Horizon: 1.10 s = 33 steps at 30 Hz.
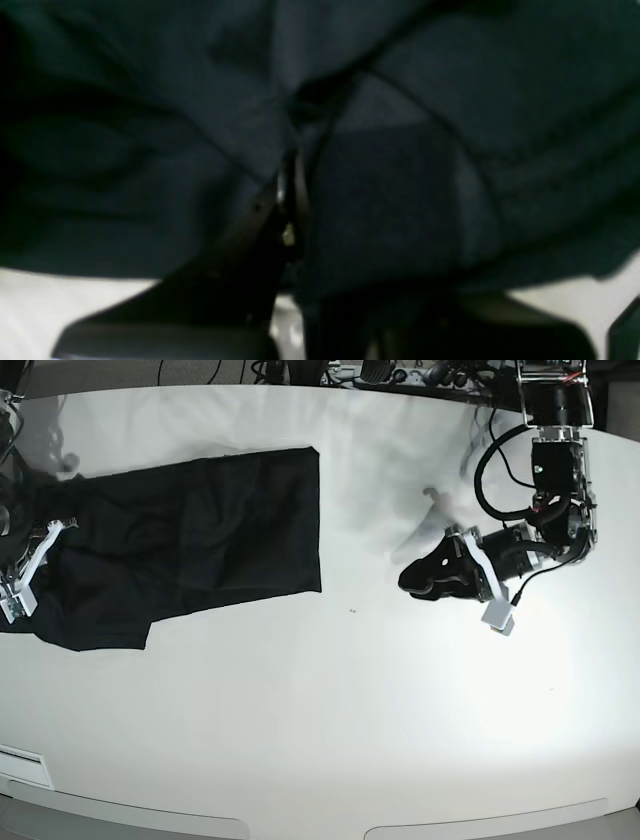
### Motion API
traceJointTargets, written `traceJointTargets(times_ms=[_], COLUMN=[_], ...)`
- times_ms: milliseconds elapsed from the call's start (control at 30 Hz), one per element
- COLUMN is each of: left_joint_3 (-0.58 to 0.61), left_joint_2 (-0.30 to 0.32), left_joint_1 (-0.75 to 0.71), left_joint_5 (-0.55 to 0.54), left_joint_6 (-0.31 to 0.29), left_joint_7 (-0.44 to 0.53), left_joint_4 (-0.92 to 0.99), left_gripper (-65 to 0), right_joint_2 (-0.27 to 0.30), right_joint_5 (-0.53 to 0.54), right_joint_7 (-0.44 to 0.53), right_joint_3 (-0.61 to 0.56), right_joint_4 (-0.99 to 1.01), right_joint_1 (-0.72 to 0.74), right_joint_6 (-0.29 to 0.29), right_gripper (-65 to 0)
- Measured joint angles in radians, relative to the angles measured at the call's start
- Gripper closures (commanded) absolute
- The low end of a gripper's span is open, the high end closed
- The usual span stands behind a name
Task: Fold the T-shirt properly
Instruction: 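Release the left gripper and grasp the folded bundle with the right gripper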
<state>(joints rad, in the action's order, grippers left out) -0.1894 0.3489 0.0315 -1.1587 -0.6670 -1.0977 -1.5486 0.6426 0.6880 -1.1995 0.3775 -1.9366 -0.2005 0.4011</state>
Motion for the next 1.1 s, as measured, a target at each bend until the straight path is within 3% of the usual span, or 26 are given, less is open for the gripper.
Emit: traceJointTargets(times_ms=[200, 333, 500, 600, 933, 1100], left_joint_3=[0.0, 0.005, 0.021, 0.034, 0.038, 0.038], left_joint_2=[-0.002, -0.002, -0.002, -0.002, -0.002, -0.002], left_joint_1=[-0.053, -0.06, -0.069, -0.068, -0.067, -0.067], left_joint_5=[0.007, 0.028, 0.037, 0.045, 0.079, 0.082], left_joint_6=[0.0, 0.0, 0.0, 0.0, 0.0, 0.0], left_joint_7=[0.0, 0.002, 0.002, 0.008, 0.024, 0.028], left_joint_4=[0.0, 0.0, 0.0, 0.0, 0.0, 0.0], left_gripper=[-21.0, -21.0, -21.0, -21.0, -21.0, -21.0], right_joint_2=[-0.06, -0.128, -0.175, -0.238, -0.398, -0.452], right_joint_5=[0.164, 0.304, 0.495, 0.565, 0.579, 0.471], right_joint_7=[0.0, -0.043, -0.077, -0.091, -0.095, -0.095], right_joint_3=[0.0, 0.0, 0.0, 0.001, -0.001, -0.104], right_joint_4=[-0.109, -0.143, -0.171, -0.171, -0.171, -0.171], right_joint_1=[-0.002, -0.002, -0.001, -0.001, -0.001, -0.001], right_joint_6=[-0.015, 0.052, 0.135, 0.19, 0.246, 0.274], right_gripper=[0.0, 0.0, 0.0, 0.0, 0.0, 0.0])
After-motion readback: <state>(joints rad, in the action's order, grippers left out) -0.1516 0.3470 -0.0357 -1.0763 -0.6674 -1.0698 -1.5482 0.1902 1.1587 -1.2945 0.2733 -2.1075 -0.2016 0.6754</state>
